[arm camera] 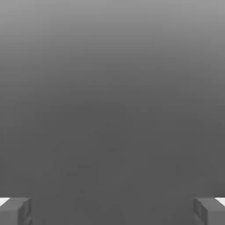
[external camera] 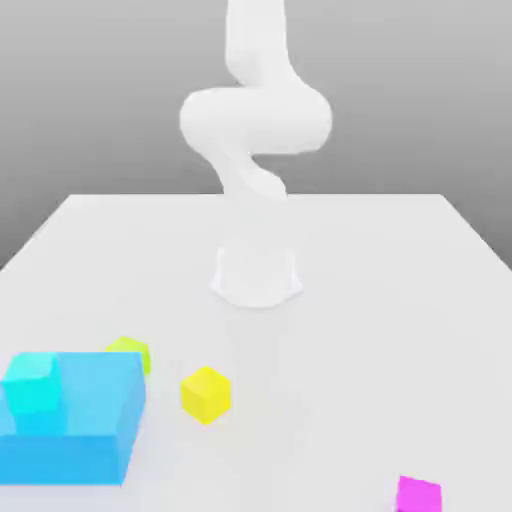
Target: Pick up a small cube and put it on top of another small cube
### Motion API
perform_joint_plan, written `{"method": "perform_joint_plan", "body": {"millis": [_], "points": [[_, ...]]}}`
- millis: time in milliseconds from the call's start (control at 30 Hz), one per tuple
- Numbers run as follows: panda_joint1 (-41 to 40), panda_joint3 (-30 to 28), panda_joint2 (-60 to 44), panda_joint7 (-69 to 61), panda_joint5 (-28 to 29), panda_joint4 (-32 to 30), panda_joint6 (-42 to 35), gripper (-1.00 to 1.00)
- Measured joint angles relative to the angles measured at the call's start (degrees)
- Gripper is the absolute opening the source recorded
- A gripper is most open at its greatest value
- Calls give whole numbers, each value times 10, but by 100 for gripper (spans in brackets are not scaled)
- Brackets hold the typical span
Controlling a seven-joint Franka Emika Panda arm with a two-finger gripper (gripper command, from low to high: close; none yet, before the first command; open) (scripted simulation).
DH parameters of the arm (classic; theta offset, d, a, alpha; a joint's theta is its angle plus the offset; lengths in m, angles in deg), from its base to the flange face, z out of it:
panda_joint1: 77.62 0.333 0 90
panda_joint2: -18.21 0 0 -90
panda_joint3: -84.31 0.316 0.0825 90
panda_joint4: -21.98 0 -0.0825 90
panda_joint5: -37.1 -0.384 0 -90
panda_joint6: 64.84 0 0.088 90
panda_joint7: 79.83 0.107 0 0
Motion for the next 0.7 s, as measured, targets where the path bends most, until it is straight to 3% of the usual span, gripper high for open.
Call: {"method": "perform_joint_plan", "body": {"millis": [333, 700], "points": [[108, -46, -212, -212, -64, 8, 55, 0], [167, -29, -438, -416, -99, 16, 118, 0]]}}
